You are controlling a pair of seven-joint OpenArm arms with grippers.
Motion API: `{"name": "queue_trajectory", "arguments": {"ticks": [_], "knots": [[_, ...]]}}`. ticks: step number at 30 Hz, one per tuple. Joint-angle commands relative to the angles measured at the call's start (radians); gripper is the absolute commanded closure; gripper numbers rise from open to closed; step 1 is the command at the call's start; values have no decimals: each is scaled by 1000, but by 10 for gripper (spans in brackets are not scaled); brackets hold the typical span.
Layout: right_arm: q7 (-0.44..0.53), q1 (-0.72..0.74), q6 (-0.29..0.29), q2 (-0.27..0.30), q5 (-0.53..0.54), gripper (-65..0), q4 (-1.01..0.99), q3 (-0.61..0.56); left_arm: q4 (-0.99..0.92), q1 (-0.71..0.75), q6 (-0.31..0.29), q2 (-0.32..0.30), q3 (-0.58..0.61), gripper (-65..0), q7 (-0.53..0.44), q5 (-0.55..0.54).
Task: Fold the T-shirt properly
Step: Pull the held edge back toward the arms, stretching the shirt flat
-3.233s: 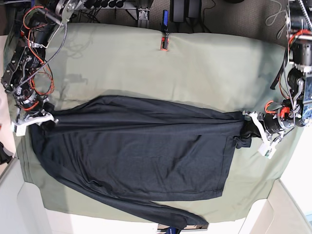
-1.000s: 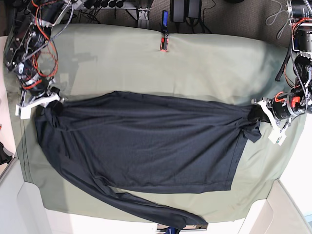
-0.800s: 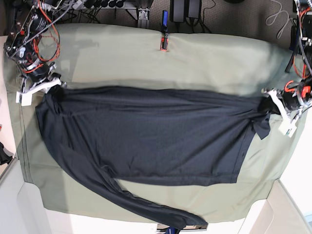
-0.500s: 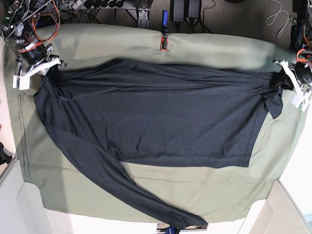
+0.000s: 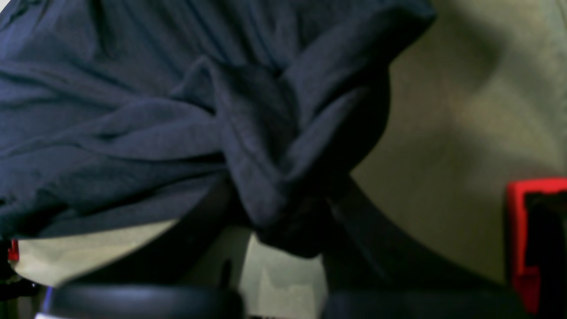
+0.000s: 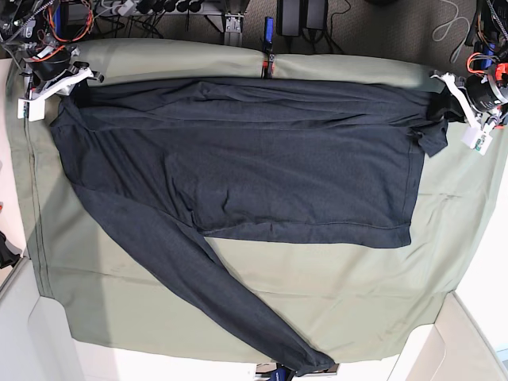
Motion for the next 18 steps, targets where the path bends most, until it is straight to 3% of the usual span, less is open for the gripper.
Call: {"name": "queue_trajectory", "arguments": {"ticks": [1, 3, 4, 6, 8, 13, 18], "knots": [[24, 2, -3, 13, -1, 0, 20, 10, 13, -2, -4, -22, -12, -157, -13, 10], [24, 2, -4, 14, -8, -19, 18, 10, 12, -1, -4, -22, -12, -263, -12, 12], [24, 2, -5, 14, -8, -88, 18, 10, 12, -1, -4, -22, -12, -299, -12, 12], [24, 2, -12, 14, -8, -203, 18, 10, 12, -1, -4, -22, -12, -318, -13, 11], [24, 1, -12, 16, -8, -265, 18, 10, 12, -1, -1, -22, -12, -318, -8, 11], [24, -1, -11, 31, 8, -285, 19, 13, 13, -2, 38, -23, -28, -318, 2, -27], [33, 1, 0, 55, 63, -285, 40, 55, 47, -2, -16, -23, -132, -318, 2, -126]]}}
